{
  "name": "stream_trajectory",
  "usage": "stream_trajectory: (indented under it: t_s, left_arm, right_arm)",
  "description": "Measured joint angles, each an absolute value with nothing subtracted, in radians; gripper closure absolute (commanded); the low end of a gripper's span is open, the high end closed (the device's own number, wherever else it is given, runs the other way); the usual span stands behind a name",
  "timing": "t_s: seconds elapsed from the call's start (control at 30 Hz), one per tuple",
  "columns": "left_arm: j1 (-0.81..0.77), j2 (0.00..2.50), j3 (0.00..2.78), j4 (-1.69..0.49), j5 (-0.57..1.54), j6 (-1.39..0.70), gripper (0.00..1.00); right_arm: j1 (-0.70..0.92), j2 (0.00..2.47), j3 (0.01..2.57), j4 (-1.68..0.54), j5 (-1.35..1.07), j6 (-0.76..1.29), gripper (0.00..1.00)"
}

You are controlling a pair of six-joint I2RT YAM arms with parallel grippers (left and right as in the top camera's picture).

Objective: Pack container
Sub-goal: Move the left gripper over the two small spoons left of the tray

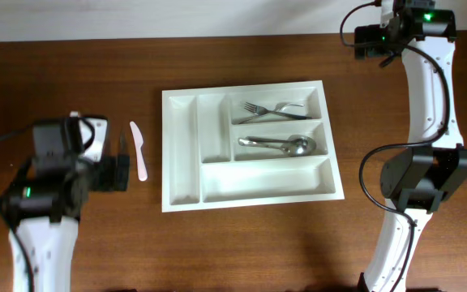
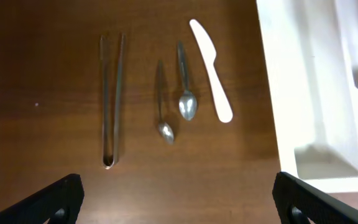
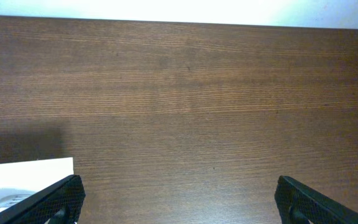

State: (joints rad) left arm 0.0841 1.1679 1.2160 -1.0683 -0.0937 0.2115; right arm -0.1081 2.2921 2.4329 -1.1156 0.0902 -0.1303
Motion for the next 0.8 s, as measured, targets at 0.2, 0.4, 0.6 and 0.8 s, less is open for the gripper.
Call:
stream_trajectory:
  t_s: [0.2, 0.4, 0.6, 0.8]
  left_arm:
    - [0.084, 1.302, 1.222, -1.051, -0.085, 0.214, 0.01]
    - [0.084, 1.380, 1.222, -1.040, -0.105, 0.237, 0.00]
    - [0.090, 1.499, 1.222, -0.993, -0.165, 0.248, 0.16]
    - [0.191, 1.674, 1.224, -0.944, -0.169, 0.196, 0.28]
  right_arm:
    - [-0.108, 2.292, 2.433, -1.116, 0.090, -0.130, 0.01]
    - [-0.108, 2.292, 2.433, -1.116, 0.090, -0.131, 0.01]
    - [-0.108, 2.292, 2.433, -1.116, 0.090, -0.130, 0.01]
    - [-0.108, 2.292, 2.432, -1.116, 0.090, -0.130, 0.01]
